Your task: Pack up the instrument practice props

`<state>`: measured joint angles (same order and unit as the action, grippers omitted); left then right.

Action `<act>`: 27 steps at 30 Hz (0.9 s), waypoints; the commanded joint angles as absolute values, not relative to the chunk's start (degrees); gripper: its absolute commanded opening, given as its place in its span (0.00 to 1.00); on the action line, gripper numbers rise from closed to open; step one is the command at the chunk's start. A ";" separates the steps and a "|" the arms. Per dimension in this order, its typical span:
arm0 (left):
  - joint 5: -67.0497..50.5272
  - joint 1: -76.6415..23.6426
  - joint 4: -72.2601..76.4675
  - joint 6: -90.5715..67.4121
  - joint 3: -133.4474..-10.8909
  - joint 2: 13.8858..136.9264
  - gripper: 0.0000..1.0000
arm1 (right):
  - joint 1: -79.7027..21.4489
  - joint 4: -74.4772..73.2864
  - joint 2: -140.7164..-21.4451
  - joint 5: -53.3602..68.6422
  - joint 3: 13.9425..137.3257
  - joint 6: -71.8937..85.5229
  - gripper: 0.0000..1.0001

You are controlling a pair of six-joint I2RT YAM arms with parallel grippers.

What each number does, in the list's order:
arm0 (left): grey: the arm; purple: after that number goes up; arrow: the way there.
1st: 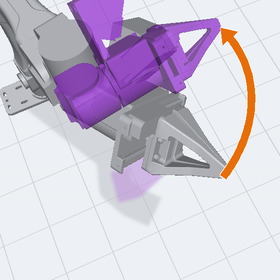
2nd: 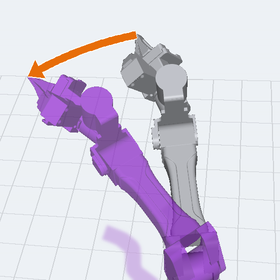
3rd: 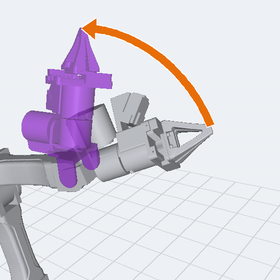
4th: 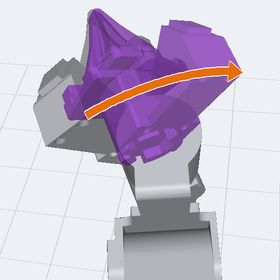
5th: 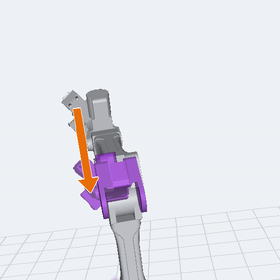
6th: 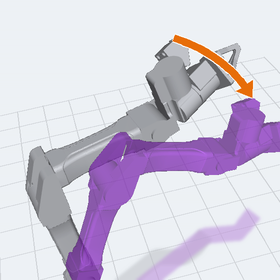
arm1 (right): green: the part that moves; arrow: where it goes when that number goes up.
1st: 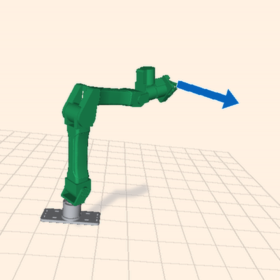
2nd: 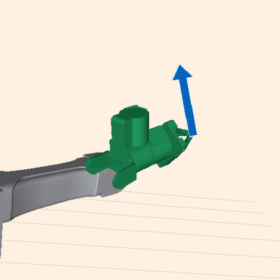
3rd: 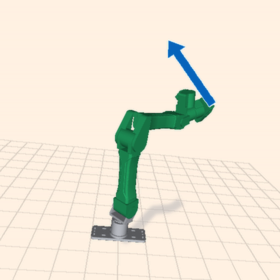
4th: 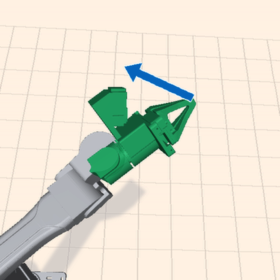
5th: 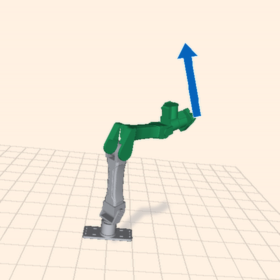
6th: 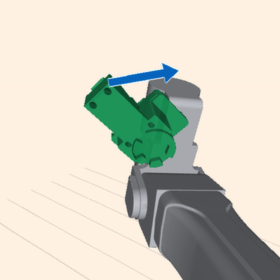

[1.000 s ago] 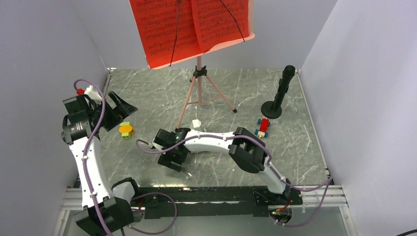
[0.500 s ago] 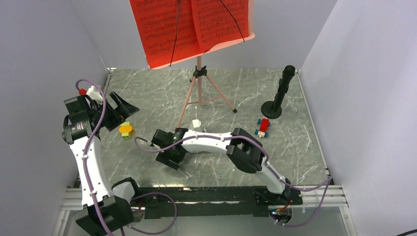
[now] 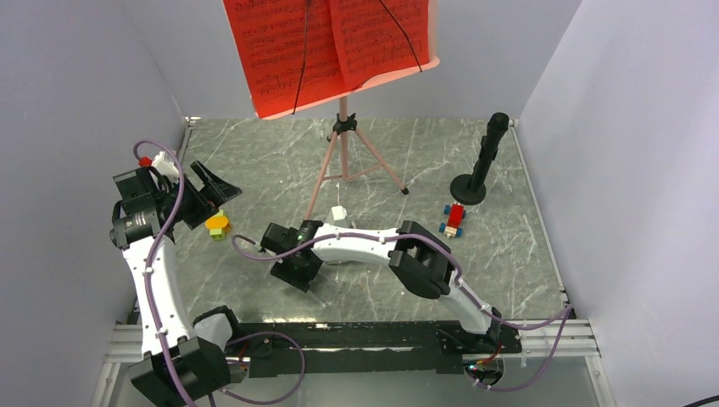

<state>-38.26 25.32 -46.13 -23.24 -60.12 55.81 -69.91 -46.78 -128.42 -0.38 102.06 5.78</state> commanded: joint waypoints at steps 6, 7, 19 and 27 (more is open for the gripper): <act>-39.23 25.66 -45.31 -23.12 -59.85 53.55 0.99 | -70.31 -48.88 -132.18 5.88 102.93 3.32 0.46; -39.16 25.66 -45.39 -23.12 -59.85 53.41 0.99 | -70.31 -48.79 -132.19 6.11 102.86 2.84 0.35; -41.89 26.30 -45.26 -20.22 -63.09 54.45 0.94 | -69.31 -47.03 -119.78 12.57 99.43 -6.71 0.00; -43.59 26.37 -43.07 -15.33 -65.05 56.96 0.91 | -61.82 -47.73 -107.43 29.87 102.87 -16.34 0.00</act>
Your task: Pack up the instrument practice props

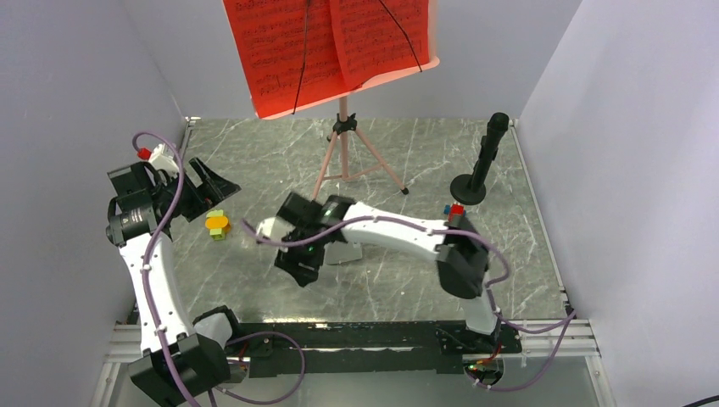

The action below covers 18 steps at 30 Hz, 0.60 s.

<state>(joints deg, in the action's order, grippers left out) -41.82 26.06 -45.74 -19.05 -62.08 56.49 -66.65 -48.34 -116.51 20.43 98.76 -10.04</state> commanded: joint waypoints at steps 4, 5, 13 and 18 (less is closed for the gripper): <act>-45.95 26.28 -42.21 -11.45 -64.59 57.89 0.90 | -55.28 -45.94 -101.07 39.13 103.59 -15.53 0.00; -46.61 26.28 -42.31 -10.34 -64.06 58.23 0.90 | -53.92 -45.85 -99.54 40.74 103.89 -15.19 0.00; -47.98 14.51 -43.07 3.07 -57.17 58.82 0.90 | -45.05 -37.48 -84.60 42.88 99.80 -7.62 0.00; -49.05 1.08 -36.24 5.77 -53.38 51.66 0.92 | -43.24 -19.27 -72.47 34.24 86.72 -4.73 0.00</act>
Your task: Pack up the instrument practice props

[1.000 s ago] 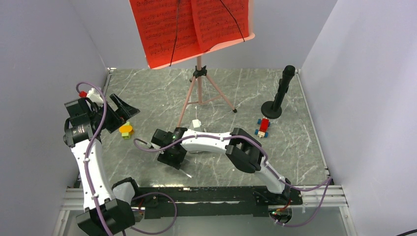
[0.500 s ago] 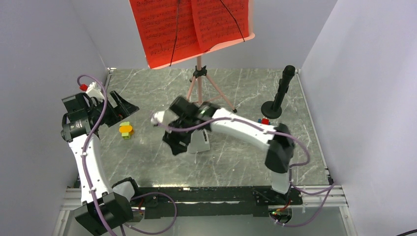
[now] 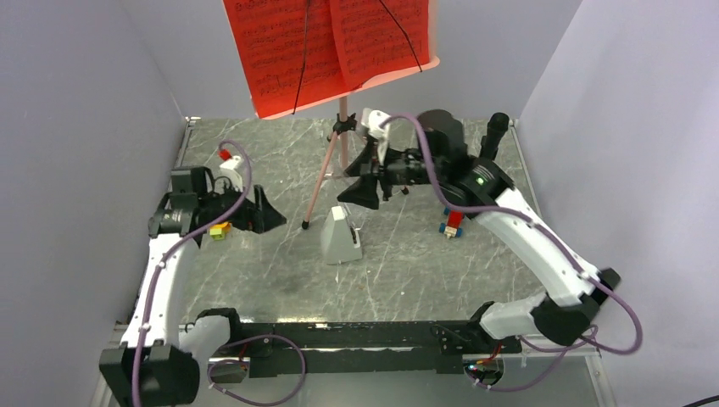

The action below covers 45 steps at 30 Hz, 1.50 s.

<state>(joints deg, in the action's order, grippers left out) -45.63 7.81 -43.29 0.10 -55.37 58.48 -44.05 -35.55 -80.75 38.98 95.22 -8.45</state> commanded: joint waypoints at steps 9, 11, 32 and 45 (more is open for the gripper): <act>-44.66 -14.48 -21.48 11.05 -49.35 42.79 0.95 | -43.24 2.12 -65.91 16.90 71.43 5.48 0.00; -44.23 -17.04 -19.97 13.28 -49.75 43.78 0.95 | -43.24 3.57 -66.91 16.15 70.63 7.14 0.00; -30.31 -29.62 -9.10 9.37 -54.09 53.35 0.96 | -45.96 2.74 -75.18 18.32 74.09 13.16 0.00; -24.72 -28.21 -8.10 11.49 -51.38 51.86 0.95 | -45.87 1.05 -72.83 19.39 72.04 12.07 0.00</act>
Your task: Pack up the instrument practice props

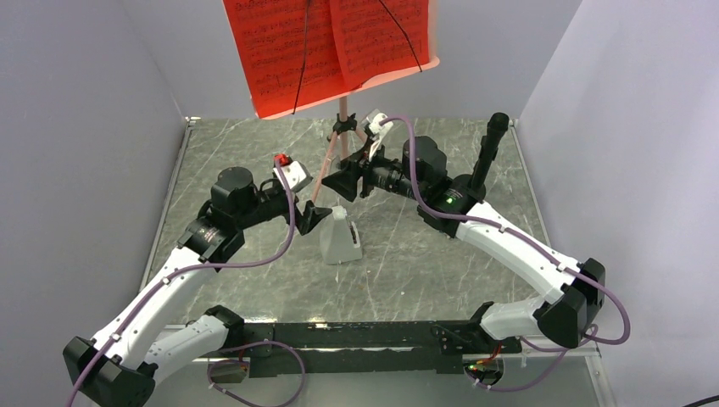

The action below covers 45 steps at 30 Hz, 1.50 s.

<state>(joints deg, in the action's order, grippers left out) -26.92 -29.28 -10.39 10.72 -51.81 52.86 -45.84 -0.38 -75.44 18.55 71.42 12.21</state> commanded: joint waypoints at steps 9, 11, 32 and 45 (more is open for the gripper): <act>-24.24 -25.74 -8.40 10.05 -51.16 51.18 0.95 | -45.73 1.49 -72.39 19.53 70.34 12.47 0.00; -25.71 -25.75 -9.11 10.76 -51.07 50.84 0.96 | -45.74 1.61 -72.42 19.35 70.22 12.48 0.00; -49.10 -25.99 -21.30 24.93 -54.78 59.57 0.99 | -32.54 -18.08 -65.21 47.66 72.27 -28.01 0.00; -46.40 -29.04 -26.64 24.70 -63.48 74.48 0.90 | -26.08 -9.18 -62.49 59.37 54.76 -42.77 0.00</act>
<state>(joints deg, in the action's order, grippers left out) -46.39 -27.00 -26.17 24.75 -61.19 72.93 -27.42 -13.96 -63.35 53.58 56.18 -35.14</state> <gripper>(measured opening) 0.903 0.561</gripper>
